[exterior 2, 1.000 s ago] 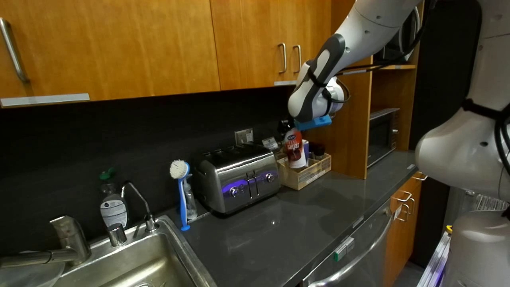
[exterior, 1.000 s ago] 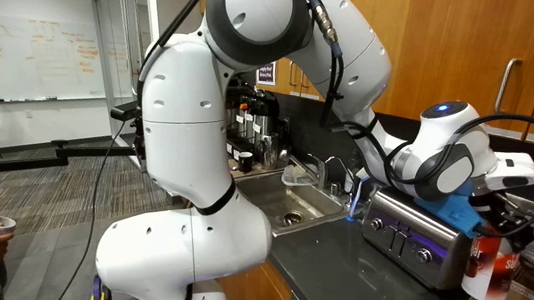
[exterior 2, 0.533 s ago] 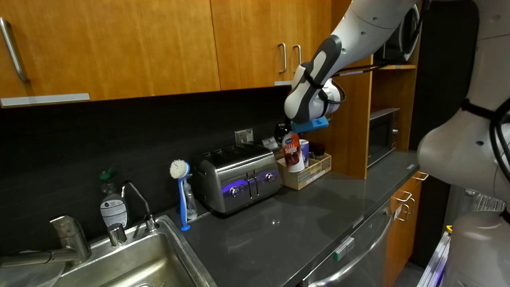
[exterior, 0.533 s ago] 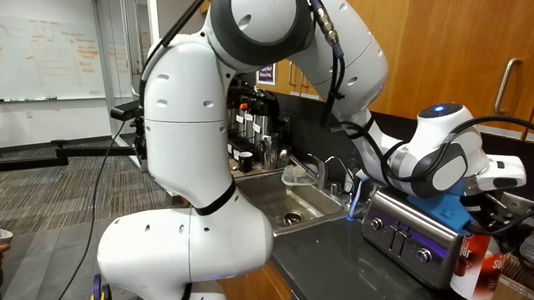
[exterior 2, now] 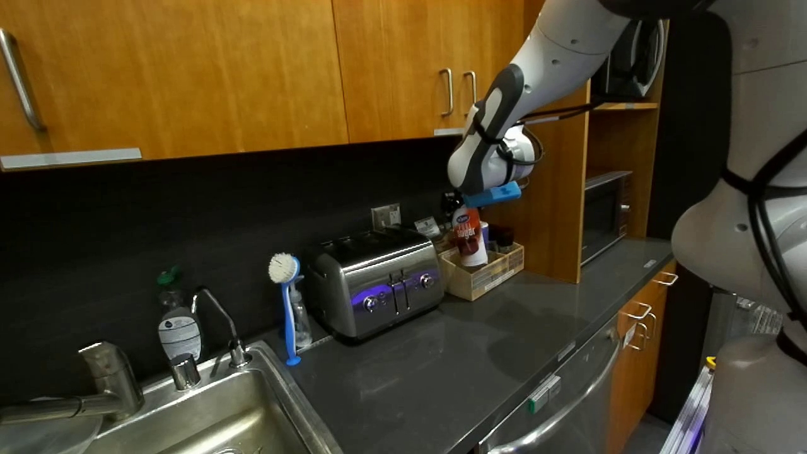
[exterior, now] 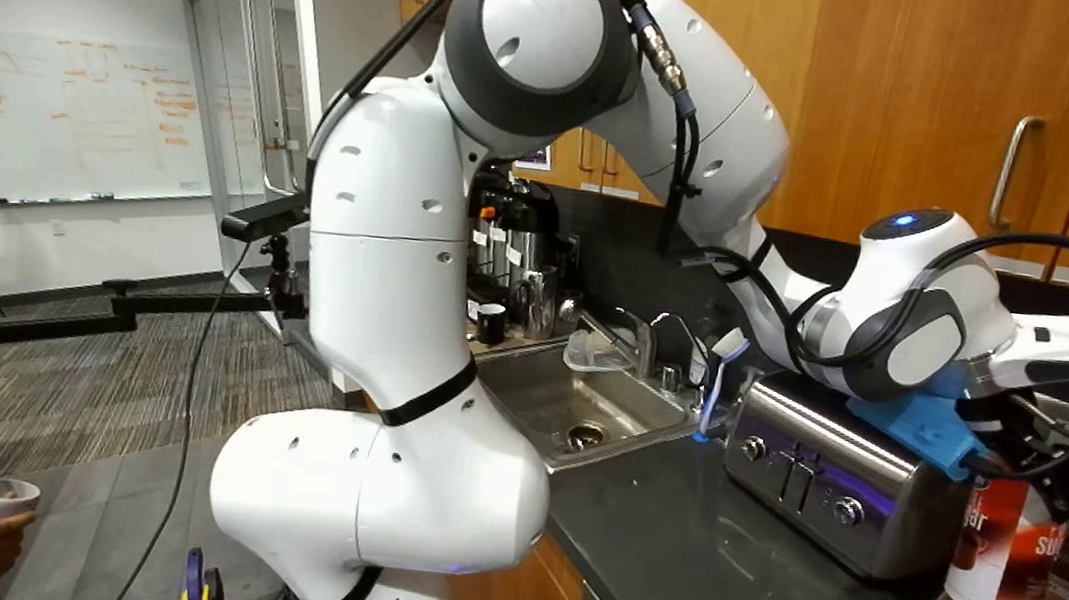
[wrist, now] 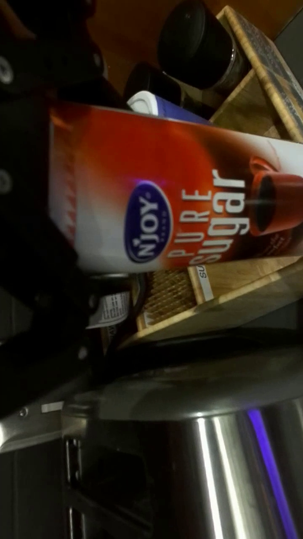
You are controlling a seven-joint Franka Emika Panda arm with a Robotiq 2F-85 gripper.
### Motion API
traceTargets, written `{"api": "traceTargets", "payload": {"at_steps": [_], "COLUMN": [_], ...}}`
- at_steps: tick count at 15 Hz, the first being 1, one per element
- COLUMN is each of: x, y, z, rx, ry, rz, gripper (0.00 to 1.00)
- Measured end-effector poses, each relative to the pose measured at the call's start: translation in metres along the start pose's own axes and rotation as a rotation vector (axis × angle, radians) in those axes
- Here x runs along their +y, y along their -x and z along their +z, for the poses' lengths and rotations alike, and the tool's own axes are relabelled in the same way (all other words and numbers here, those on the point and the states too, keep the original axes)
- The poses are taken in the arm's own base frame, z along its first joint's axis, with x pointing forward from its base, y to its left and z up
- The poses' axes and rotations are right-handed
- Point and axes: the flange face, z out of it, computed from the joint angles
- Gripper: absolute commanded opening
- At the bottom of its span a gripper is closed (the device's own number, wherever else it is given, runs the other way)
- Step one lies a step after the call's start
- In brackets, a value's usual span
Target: Put the white container in the box
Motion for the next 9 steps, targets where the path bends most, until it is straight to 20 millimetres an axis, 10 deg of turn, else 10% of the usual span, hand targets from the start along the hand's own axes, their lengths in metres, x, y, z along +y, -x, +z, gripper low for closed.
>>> {"api": "traceTargets", "payload": {"at_steps": [9], "x": [-0.021], "y": [-0.035], "z": [0.074], "rx": [0.033], "ry": [0.024], "rz": [-0.014], "gripper": [0.61]}}
